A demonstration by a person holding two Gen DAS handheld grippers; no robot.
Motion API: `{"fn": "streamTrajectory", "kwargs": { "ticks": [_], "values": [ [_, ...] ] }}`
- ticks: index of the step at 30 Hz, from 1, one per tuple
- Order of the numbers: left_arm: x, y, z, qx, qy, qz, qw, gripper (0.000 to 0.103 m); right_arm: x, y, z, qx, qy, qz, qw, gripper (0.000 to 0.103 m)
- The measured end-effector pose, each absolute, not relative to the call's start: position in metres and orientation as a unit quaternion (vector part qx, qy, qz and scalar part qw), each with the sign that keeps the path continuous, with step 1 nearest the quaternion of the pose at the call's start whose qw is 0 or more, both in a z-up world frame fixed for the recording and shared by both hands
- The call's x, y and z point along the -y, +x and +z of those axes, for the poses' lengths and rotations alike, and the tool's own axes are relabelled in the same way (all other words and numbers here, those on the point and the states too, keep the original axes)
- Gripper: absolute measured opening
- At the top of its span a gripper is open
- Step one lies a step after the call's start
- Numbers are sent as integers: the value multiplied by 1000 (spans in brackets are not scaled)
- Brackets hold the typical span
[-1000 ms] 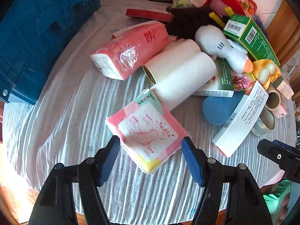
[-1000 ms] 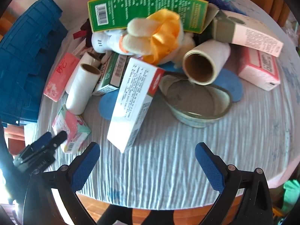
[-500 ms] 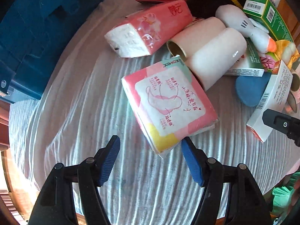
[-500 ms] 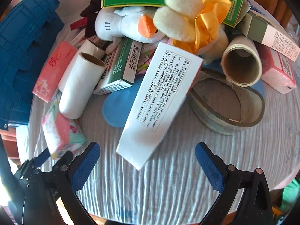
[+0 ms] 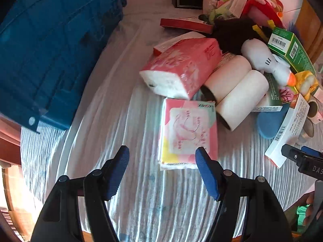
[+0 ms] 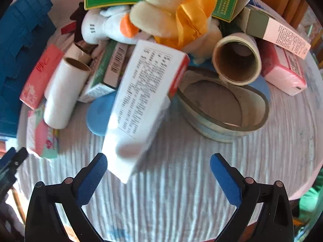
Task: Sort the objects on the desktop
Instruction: 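Grasp the pink Kotex pad pack with the left tool while the right tool grasps the red-topped box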
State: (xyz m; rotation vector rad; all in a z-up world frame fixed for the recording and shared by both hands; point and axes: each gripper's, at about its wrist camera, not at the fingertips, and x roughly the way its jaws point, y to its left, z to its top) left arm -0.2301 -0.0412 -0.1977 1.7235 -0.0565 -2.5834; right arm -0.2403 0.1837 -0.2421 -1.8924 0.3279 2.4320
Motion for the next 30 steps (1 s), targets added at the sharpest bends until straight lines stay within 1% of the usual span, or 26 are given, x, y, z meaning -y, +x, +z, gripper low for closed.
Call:
{"fn": "streamTrajectory", "kwargs": {
  "ticks": [2,6,7,10,14,15,16,17,18,19,21,26,30],
  "values": [
    [27,-251,-206,23,562,-827,10,67,-180,-245,-240,-116,-609,784,22,103],
    [14,-267,-224,28,578,-815,-4,68,-174,-254,-240,-124,-608,783,34,103],
    [10,-270,-227,38,582,-813,1,70,-174,-256,-240,-126,-609,782,39,103],
    [5,-275,-240,53,592,-804,8,71,-173,-259,-241,-134,-607,782,44,103],
    [7,-277,-251,40,612,-790,5,71,-173,-261,-241,-138,-605,782,47,103],
    [8,-277,-253,39,616,-787,2,71,-173,-262,-241,-137,-605,783,47,100],
    [8,-277,-254,37,618,-786,0,71,-172,-262,-241,-133,-605,784,50,93],
    [8,-277,-255,34,619,-785,-3,71,-172,-262,-241,-132,-605,783,50,88],
    [8,-277,-256,33,620,-784,-4,71,-171,-262,-241,-132,-606,783,50,78],
    [8,-276,-256,33,619,-784,-6,71,-171,-262,-242,-131,-606,783,53,62],
    [8,-273,-254,32,617,-787,-8,69,-171,-262,-242,-135,-605,783,46,51],
    [10,-261,-237,24,599,-800,-13,68,-161,-253,-229,-109,-595,796,28,46],
    [7,-244,-204,23,561,-828,-17,68,-156,-242,-211,-95,-579,810,10,45]
  ]
}}
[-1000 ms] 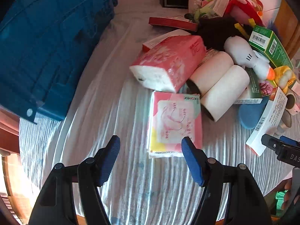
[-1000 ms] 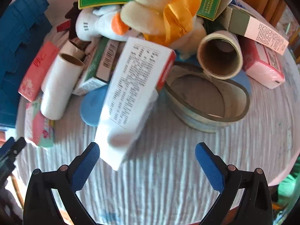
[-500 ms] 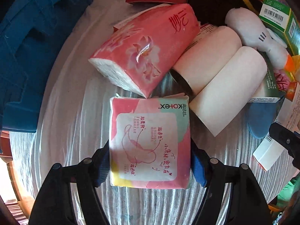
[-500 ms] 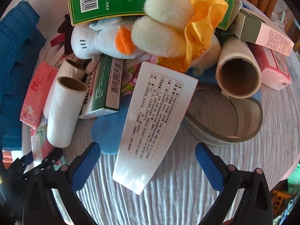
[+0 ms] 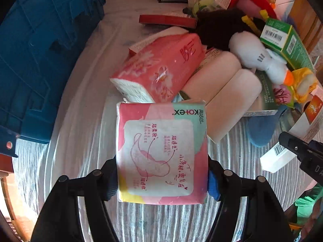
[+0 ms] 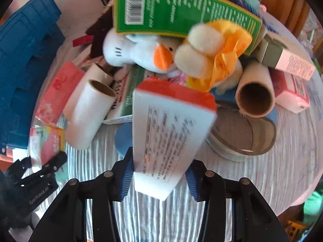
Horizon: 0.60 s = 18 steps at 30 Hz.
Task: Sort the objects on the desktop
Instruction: 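Grasp the pink Kotex pad pack with the left tool while the right tool grasps the red-topped box, then carry the pad pack and red-topped box into the crate and release both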
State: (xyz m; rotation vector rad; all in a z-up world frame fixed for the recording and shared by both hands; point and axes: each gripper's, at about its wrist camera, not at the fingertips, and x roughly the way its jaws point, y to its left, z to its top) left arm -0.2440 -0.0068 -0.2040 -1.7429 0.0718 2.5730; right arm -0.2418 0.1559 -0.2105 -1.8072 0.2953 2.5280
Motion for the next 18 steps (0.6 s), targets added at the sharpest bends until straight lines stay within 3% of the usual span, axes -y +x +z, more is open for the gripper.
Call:
{"fn": "streamTrajectory", "kwargs": {
  "ticks": [18],
  "values": [
    [29,-203,-61,-17,-380,925,-9,68,-135,-246,-58,-21,-421,904,-75,44]
  ]
}}
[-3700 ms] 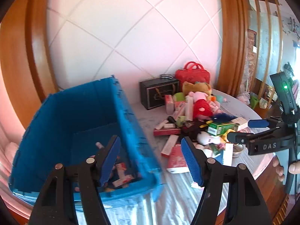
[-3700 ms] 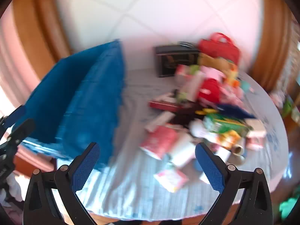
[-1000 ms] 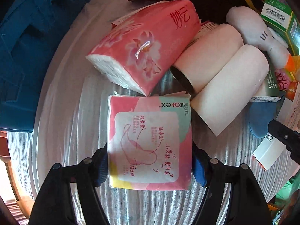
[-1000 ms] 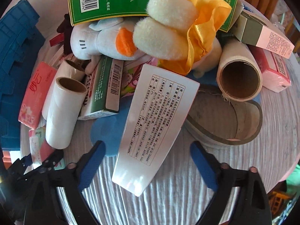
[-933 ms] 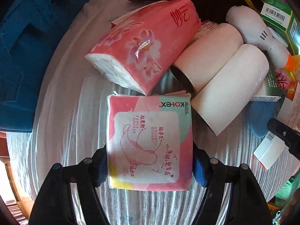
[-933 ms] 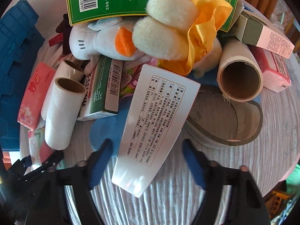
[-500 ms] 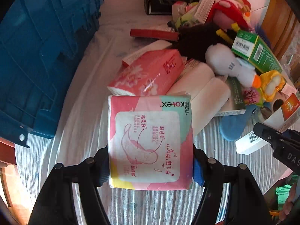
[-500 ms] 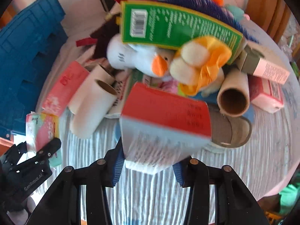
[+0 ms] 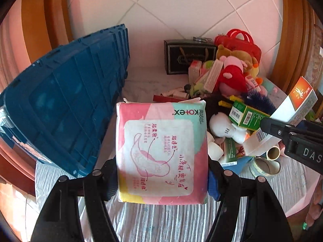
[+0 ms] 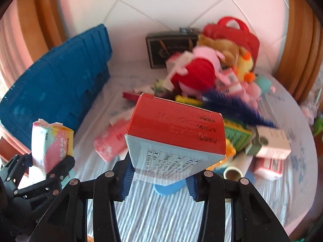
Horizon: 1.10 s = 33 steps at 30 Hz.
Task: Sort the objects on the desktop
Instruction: 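Carry the pad pack and red-topped box into the crate and release both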
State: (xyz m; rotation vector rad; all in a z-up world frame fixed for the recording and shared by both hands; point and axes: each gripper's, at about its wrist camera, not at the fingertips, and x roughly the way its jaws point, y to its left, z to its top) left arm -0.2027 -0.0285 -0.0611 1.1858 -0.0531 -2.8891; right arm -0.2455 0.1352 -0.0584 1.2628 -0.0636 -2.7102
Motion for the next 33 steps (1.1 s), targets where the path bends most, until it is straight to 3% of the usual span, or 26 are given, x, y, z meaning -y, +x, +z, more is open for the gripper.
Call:
{"fn": "streamTrajectory", "kwargs": {
  "ticks": [11,20,28,33],
  "values": [
    [81,-180,31,19,263,-964,45,68,-64,-249,38,-37,315,-934,162,44],
    [215,-203,85,7,211,-974,80,68,62,-266,98,-53,270,-941,199,44],
    [354,-279,83,28,285,-956,69,68,197,-322,110,-55,302,-927,215,41],
    [421,-359,50,40,387,-920,46,68,268,-384,75,-88,376,-902,192,39]
  ]
}}
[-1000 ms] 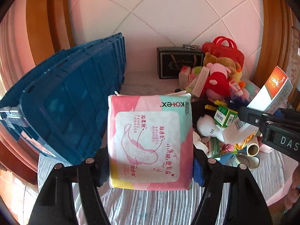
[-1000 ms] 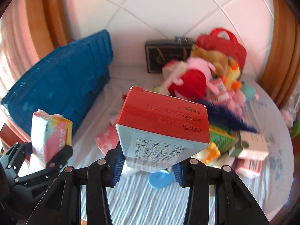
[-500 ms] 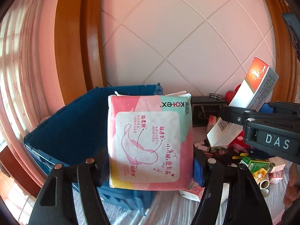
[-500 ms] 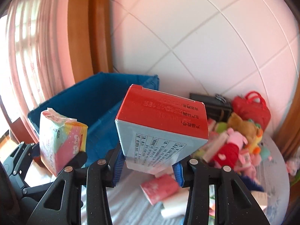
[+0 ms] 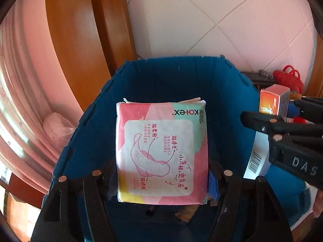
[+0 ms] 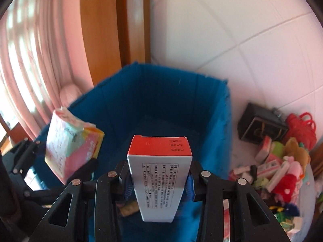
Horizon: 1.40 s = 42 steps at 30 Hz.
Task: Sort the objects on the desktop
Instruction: 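Carry the pad pack and red-topped box into the crate and release both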
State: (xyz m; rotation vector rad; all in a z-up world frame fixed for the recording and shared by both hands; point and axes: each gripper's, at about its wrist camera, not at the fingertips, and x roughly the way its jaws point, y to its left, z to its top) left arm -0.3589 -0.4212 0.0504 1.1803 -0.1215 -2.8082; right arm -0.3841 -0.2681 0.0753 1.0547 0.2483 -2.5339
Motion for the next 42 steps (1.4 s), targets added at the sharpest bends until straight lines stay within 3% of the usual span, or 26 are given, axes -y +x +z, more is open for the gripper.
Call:
{"fn": "streamTrajectory", "kwargs": {
  "ticks": [13,24,26,28,34,42],
  "values": [
    [447,-482,-37,107,593,-798,-21,68,307,-488,-76,-130,588,-793,89,39],
    [430,-501,-78,122,638,-758,-61,74,318,-495,-114,-149,641,-749,76,40],
    [420,-497,-74,128,634,-760,-59,78,319,-493,-114,-156,638,-750,74,50],
    [426,-495,-71,129,632,-763,-54,78,321,-491,-111,-175,628,-756,63,75],
    [437,-479,-46,118,621,-773,-43,78,322,-485,-89,-181,607,-771,67,91],
    [446,-444,-2,88,580,-808,-50,78,319,-465,-37,-177,567,-800,85,100]
  ]
}}
